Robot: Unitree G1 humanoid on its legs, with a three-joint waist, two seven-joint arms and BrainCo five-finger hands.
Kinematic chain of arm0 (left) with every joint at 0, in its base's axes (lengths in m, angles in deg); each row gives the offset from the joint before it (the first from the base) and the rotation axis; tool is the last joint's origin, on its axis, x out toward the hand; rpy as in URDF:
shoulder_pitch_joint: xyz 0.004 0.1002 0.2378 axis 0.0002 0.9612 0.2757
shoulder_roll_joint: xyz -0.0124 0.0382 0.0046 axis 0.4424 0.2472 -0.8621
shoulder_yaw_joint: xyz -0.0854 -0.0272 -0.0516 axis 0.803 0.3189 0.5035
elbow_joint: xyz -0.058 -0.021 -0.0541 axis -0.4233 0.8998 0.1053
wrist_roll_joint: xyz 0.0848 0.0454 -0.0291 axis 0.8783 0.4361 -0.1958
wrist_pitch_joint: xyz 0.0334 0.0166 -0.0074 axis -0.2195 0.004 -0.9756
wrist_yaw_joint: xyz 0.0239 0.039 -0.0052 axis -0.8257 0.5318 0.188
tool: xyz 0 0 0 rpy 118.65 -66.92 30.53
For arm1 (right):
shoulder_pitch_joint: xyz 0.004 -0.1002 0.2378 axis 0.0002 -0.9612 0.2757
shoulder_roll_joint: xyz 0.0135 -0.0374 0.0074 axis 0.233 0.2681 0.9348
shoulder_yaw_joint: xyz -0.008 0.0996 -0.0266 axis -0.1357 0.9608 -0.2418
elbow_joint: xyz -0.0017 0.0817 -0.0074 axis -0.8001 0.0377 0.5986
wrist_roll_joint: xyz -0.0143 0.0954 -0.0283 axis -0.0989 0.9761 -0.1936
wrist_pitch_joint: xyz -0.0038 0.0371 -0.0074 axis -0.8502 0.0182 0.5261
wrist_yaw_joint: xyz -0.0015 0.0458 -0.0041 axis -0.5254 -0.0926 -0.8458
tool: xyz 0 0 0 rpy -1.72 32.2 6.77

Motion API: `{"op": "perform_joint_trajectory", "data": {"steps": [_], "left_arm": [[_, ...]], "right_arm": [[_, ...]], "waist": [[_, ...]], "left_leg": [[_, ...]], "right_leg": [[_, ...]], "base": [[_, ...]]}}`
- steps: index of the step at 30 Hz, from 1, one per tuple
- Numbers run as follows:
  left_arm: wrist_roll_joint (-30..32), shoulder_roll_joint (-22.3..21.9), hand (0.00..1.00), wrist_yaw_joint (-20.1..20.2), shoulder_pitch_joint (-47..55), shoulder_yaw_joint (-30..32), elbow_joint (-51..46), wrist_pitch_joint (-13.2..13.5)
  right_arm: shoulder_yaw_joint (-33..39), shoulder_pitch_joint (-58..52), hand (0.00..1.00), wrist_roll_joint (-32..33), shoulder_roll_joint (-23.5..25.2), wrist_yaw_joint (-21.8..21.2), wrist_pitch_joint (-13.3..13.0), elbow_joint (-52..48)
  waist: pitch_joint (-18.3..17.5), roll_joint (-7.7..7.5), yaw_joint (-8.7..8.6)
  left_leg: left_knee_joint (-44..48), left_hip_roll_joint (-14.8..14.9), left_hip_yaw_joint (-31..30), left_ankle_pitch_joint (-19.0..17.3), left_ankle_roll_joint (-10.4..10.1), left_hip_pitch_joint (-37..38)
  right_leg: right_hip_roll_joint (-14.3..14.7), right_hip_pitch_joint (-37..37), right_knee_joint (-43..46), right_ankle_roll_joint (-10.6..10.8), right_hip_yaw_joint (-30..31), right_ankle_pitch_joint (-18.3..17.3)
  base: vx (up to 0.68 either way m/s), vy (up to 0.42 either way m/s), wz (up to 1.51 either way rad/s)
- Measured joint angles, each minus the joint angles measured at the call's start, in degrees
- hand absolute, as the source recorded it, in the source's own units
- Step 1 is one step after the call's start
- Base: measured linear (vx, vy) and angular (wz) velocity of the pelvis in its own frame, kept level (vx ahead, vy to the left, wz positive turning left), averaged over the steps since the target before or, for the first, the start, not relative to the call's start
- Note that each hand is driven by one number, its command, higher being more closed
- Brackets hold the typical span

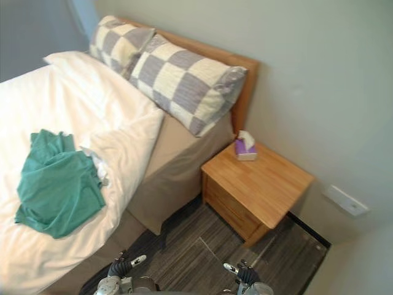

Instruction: Tidy the bed and pick cloth on bed and put in laundry

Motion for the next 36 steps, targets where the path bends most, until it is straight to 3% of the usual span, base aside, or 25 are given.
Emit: {"op": "perform_joint_trajectory", "data": {"steps": [1, 3, 4, 5, 6, 7, 8, 9, 10, 11, 12, 13, 14, 15, 16, 17, 18, 19, 20, 21, 23, 25, 27, 33, 36], "left_arm": [[-0.9, 1.4, 0.00, 0.0, 0.1, -1.0, -0.1, 0.1], [-1.4, 1.9, 0.00, 0.0, 0.0, -2.4, 0.0, -0.1], [-1.4, 1.7, 0.00, 0.0, -0.7, -3.1, 0.1, -0.3], [-1.6, 1.7, 0.00, 0.0, -0.6, -3.0, 0.4, -0.3], [-2.1, 1.9, 0.00, 0.0, -0.4, -2.9, 1.5, -0.3], [-2.1, 2.6, 0.00, 0.0, -0.6, -3.2, 1.7, -0.6], [-2.1, 2.7, 0.00, 0.0, -0.9, -3.3, 2.3, -0.9], [-2.2, 1.5, 0.00, 0.1, -0.2, -3.8, 2.9, -1.0], [-2.2, 1.1, 0.00, 0.1, -0.2, -3.7, 2.9, -0.9], [-2.2, 1.0, 0.00, 0.1, -0.3, -3.7, 2.9, -0.9], [-2.2, 0.9, 0.00, 0.0, -0.4, -4.0, 3.2, -1.0], [-2.2, 0.9, 0.00, 0.0, -0.4, -4.0, 3.2, -1.0], [-2.2, 1.2, 0.00, 0.0, -0.4, -4.1, 3.1, -0.8], [-2.3, 2.4, 0.00, 0.0, -0.6, -4.1, 2.6, -0.8], [-2.4, 2.9, 0.00, -0.1, -0.9, -4.2, 2.7, -0.9], [-2.4, 4.2, 0.00, -0.3, -1.6, -4.0, 3.7, -1.4], [-2.6, 5.1, 0.00, -0.9, -1.7, -3.9, 4.0, -1.7], [-2.6, 5.5, 0.00, -1.0, -1.8, -3.7, 3.9, -1.8], [-2.5, 6.7, 0.00, -1.1, -2.1, -3.3, 4.2, -2.3], [-2.5, 5.7, 0.00, -1.3, -1.8, -2.9, 4.0, -2.3], [-2.0, 5.1, 0.00, -1.2, -1.7, -3.0, 4.1, -2.2], [-1.8, 5.0, 0.00, -1.1, -1.2, -2.4, 4.1, -1.7], [-1.1, 5.1, 0.00, -0.8, -0.5, -2.4, 4.1, -0.7], [-1.0, 6.2, 0.00, 1.4, 0.2, -1.2, 4.3, 0.2], [-1.1, 6.6, 0.00, 2.8, 0.8, 1.9, 6.3, 0.1]], "right_arm": [[0.0, -0.1, 0.00, 0.0, 0.9, 0.0, 0.0, 1.1], [1.5, -0.1, 0.00, 0.0, 1.3, -0.1, -0.1, 1.7], [2.2, -0.1, 0.00, 0.1, 0.8, -0.2, -0.4, 1.4], [1.9, 0.0, 0.00, 0.1, 0.6, -0.2, -0.6, 0.9], [1.9, 0.0, 0.00, 0.1, 0.8, -0.2, -0.9, 0.4], [1.9, -0.1, 0.00, 0.0, 1.1, -0.2, -1.1, 0.5], [2.0, -0.4, 0.00, 0.0, 0.5, -0.2, -1.1, 0.7], [2.0, -0.6, 0.00, 0.1, -0.3, -0.1, -1.2, 1.1], [1.9, -0.3, 0.00, 0.1, -1.1, -0.1, -1.6, 1.1], [1.8, -0.3, 0.00, 0.2, -1.4, -0.1, -1.6, 1.1], [1.6, -0.1, 0.00, 0.2, -1.9, -0.1, -1.7, 1.0], [1.7, 0.0, 0.00, 0.5, -1.9, -0.3, -1.7, 0.9], [1.6, 0.4, 0.00, 0.5, -1.8, -0.3, -1.8, 0.7], [1.0, 0.5, 0.00, 0.5, -1.3, -0.2, -3.2, 0.5], [0.6, 0.8, 0.00, 0.5, -1.0, -0.4, -4.1, 0.5], [-0.9, 1.0, 0.00, 0.5, -0.3, -1.3, -4.5, 0.4], [-1.9, 0.8, 0.00, 0.7, 0.4, -1.9, -5.2, 0.4], [-2.0, 0.8, 0.00, 0.9, 0.7, -2.0, -5.5, 0.5], [-2.6, 0.2, 0.00, 1.9, 1.2, -2.4, -5.7, 1.0], [-2.4, 0.0, 0.00, 3.1, 0.5, -2.3, -5.8, 1.4], [-2.5, 0.2, 0.00, 5.2, -0.6, -2.4, -6.0, 1.5], [-3.3, 0.5, 0.00, 7.0, -1.1, -2.3, -6.0, 2.0], [-4.4, 0.4, 0.00, 9.0, -1.2, -1.7, -5.6, 2.6], [-4.5, 0.1, 0.00, 17.6, -0.4, 4.7, -2.6, 5.2], [2.1, -0.7, 0.00, 21.9, -0.6, 9.4, -3.2, 4.9]], "waist": [[-0.7, -2.37, 0.01], [-0.8, -3.26, -0.28], [0.0, -0.76, -0.87], [0.2, -0.09, -0.92], [0.2, -0.16, -0.62], [0.1, -2.55, -0.28], [-0.1, -2.55, -0.98], [-0.7, -0.84, -1.09], [-0.7, -0.60, -1.02], [-0.4, -0.36, -1.06], [-0.3, 0.19, -1.43], [-0.3, 0.28, -1.33], [-0.1, -0.06, -1.27], [1.2, -2.18, -1.53], [1.8, -1.87, -1.67], [2.1, -2.67, -1.87], [2.1, -3.39, -1.87], [2.2, -4.21, -1.81], [1.8, -6.49, -2.26], [1.3, -5.38, -2.30], [1.2, -3.34, -2.61], [1.2, -2.28, -2.00], [0.7, -2.17, -2.10], [-1.3, -4.48, -1.56], [-1.6, -4.58, -1.64]], "left_leg": [[-5.7, -3.2, 1.0, 3.0, 1.1, 1.4], [-8.7, -5.1, 1.5, 5.9, 2.8, 2.1], [-9.0, -3.4, 0.6, 6.2, 3.2, 2.9], [-9.2, -2.6, 0.2, 6.3, 3.0, 3.5], [-10.1, -2.5, -0.3, 6.7, 2.4, 4.5], [-11.1, -4.9, -0.2, 6.7, 2.1, 5.2], [-11.7, -5.1, -0.8, 6.1, 1.1, 5.8], [-13.7, -4.5, 0.1, 6.4, 0.8, 6.5], [-15.0, -5.2, 0.4, 6.7, 0.9, 6.9], [-15.8, -5.5, 0.4, 6.7, 0.9, 7.4], [-17.5, -6.4, -0.1, 6.6, 0.8, 7.9], [-18.1, -6.7, -0.3, 6.7, 0.8, 8.3], [-18.7, -7.0, -0.7, 6.7, 0.8, 8.7], [-19.8, -7.8, -3.4, 6.7, 0.8, 10.8], [-20.1, -7.0, -5.0, 6.6, 0.8, 11.9], [-19.8, -5.3, -7.3, 6.5, 0.3, 11.8], [-19.7, -4.3, -9.8, 6.3, -0.5, 10.8], [-19.9, -4.5, -11.0, 6.2, -0.6, 10.5], [-21.3, -6.5, -14.4, 7.1, -1.2, 9.3], [-23.5, -5.8, -15.6, 8.4, -1.7, 9.1], [-26.7, -4.7, -17.9, 10.8, -2.8, 8.8], [-26.6, -4.2, -18.3, 11.2, -3.2, 8.5], [-26.5, -4.1, -17.5, 11.4, -3.2, 9.0], [-26.4, -4.8, -15.5, 11.4, -3.2, 9.5], [-26.4, -5.4, -13.6, 11.4, -3.2, 10.3]], "right_leg": [[-2.0, 0.1, 0.0, 0.7, -2.4, 0.5], [-4.4, -0.7, 5.7, 1.3, -4.7, 1.3], [-3.5, -2.8, 7.8, 3.6, -4.3, -1.1], [-1.1, -2.2, 1.9, 4.4, -4.0, -1.6], [1.8, -0.3, -12.3, 2.9, -4.1, 3.0], [0.1, -1.3, -16.5, 1.0, -4.1, 13.2], [-0.5, -0.9, -14.6, 1.2, -5.0, 12.2], [-0.9, -2.0, -10.8, 1.2, -6.2, 11.1], [-3.2, -3.6, -5.1, 2.2, -6.7, 7.0], [-4.8, -4.5, -1.2, 2.5, -6.8, 5.0], [-8.1, -7.7, 8.5, 2.6, -6.4, 2.9], [-9.7, -9.6, 13.7, 2.2, -5.2, 2.7], [-11.2, -11.3, 19.2, 2.1, -3.4, 2.8], [-13.4, -14.0, 28.9, -0.2, 2.7, 4.2], [-12.6, -15.9, 31.5, 0.5, 6.9, 2.2], [-8.6, -16.1, 27.2, 3.2, 10.2, -1.8], [-5.2, -15.9, 19.7, 3.0, 12.5, -1.3], [-3.7, -15.7, 15.2, 3.1, 14.5, 0.2], [-2.7, -14.7, 6.5, 1.7, 19.1, 3.0], [-1.2, -13.9, 4.8, 2.5, 18.7, 4.0], [1.2, -13.3, 2.9, 2.6, 24.8, 4.1], [2.1, -11.9, 0.3, 2.6, 25.3, 4.2], [2.1, -10.3, -0.9, 2.6, 24.2, 4.2], [1.8, -8.4, -4.0, 1.7, 25.7, 5.3], [1.4, -8.3, -4.5, 2.1, 27.6, 5.8]], "base": [[0.28, 0.104, 1.24], [0.23, 0.080, 1.04], [0.20, 0.033, 0.87], [0.17, -0.045, 0.73], [0.17, -0.150, 0.54], [0.17, -0.173, 0.69], [0.17, -0.097, 0.70], [0.18, 0.025, 0.64], [0.19, 0.066, 0.48], [0.15, 0.073, 0.53], [0.07, 0.032, 0.49], [0.05, 0.085, 0.55], [0.02, 0.054, 0.71], [0.06, 0.001, 0.90], [0.07, -0.111, 1.14], [0.04, -0.133, 1.13], [0.01, -0.106, 1.01], [0.00, -0.129, 1.28], [0.09, -0.167, 1.12], [0.13, -0.151, 1.10], [0.20, -0.042, 0.73], [0.18, -0.037, 0.36], [0.13, -0.017, 0.21], [0.06, 0.033, 0.02], [-0.03, 0.041, -0.28]]}}
